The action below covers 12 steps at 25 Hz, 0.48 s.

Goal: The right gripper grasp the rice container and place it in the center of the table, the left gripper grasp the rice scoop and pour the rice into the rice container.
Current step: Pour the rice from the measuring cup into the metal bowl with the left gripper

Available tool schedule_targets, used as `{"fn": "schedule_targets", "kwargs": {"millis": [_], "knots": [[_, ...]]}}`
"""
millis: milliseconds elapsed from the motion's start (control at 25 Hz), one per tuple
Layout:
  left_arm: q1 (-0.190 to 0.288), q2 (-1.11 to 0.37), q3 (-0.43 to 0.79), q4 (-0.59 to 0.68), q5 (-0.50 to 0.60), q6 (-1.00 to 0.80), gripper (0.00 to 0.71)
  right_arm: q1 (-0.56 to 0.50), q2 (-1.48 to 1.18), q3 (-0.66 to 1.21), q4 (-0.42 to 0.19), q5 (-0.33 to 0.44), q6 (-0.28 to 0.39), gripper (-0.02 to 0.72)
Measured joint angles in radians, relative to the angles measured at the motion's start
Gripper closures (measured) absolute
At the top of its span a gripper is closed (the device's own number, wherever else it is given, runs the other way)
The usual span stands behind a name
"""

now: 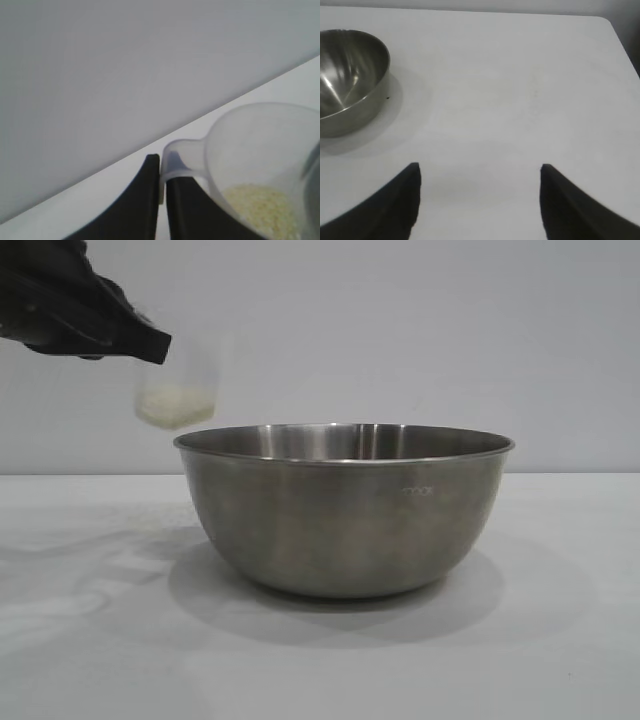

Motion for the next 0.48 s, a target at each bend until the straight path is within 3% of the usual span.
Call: {"fn": "schedule_targets", "kwargs": {"millis": [240,480], "knots": [[0.000,0.000,-0.066,0.042,0.000,0.123,0.710,0.000,0.000,0.000,0.000,0.000,0.000,0.289],[0.000,0.000,-0.088,0.228,0.000,0.184,0.710,0.000,0.000,0.000,0.000,0.000,0.000,0.289]]}}
